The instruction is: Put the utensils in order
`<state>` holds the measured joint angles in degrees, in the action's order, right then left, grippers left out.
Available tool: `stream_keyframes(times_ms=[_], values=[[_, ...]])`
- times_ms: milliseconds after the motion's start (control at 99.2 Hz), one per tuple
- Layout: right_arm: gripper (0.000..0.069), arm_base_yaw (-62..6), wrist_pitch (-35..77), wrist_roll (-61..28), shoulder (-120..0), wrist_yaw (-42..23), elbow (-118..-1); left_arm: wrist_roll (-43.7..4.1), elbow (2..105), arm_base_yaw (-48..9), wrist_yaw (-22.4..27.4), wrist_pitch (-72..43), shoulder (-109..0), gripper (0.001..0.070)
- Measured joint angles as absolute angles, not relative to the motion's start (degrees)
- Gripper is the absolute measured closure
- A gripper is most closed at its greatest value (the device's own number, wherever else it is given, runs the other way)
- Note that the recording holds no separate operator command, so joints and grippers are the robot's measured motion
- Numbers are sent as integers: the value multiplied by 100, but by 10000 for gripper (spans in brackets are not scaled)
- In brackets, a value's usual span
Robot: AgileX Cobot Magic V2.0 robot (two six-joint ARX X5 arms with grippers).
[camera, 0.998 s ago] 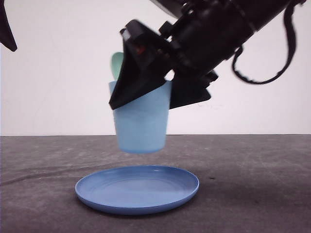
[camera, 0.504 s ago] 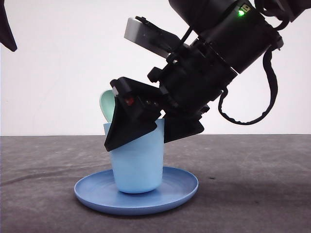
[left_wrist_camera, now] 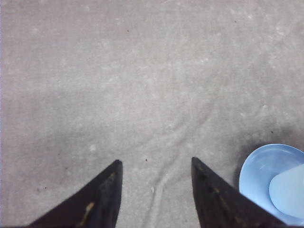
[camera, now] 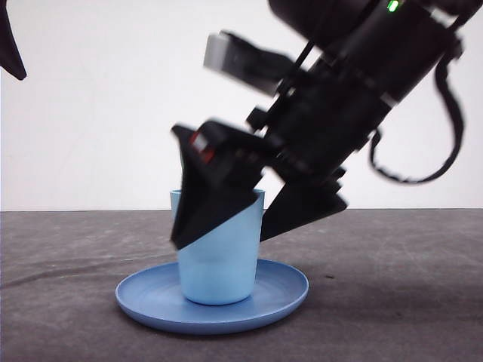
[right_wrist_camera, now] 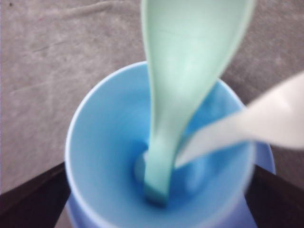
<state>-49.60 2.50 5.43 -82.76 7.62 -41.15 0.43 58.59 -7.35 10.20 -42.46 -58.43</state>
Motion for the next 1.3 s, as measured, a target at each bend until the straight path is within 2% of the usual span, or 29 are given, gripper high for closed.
stream_keyframes(times_ms=[212, 413, 756, 978, 1140, 1301], values=[[12, -4668, 1951, 530, -7312, 615, -4115, 43, 5859, -735, 1020, -4250, -5843, 438], [11, -3883, 3297, 519, -6309, 156, -4346, 43, 5859, -735, 1020, -4268, -5843, 438], [11, -2263, 4283, 513, -5485, 167, -5266, 43, 5859, -735, 1002, -4287, -5843, 438], [12, -1393, 4786, 489, -5448, 344, -5529, -10, 5859, -735, 336, -4560, -5817, 438], [11, -974, 5087, 489, -5452, 449, -5529, -45, 5859, -735, 298, -4729, -5583, 438], [12, -895, 5231, 486, -5452, 449, -5529, -119, 5859, -735, 292, -4713, -5404, 438]])
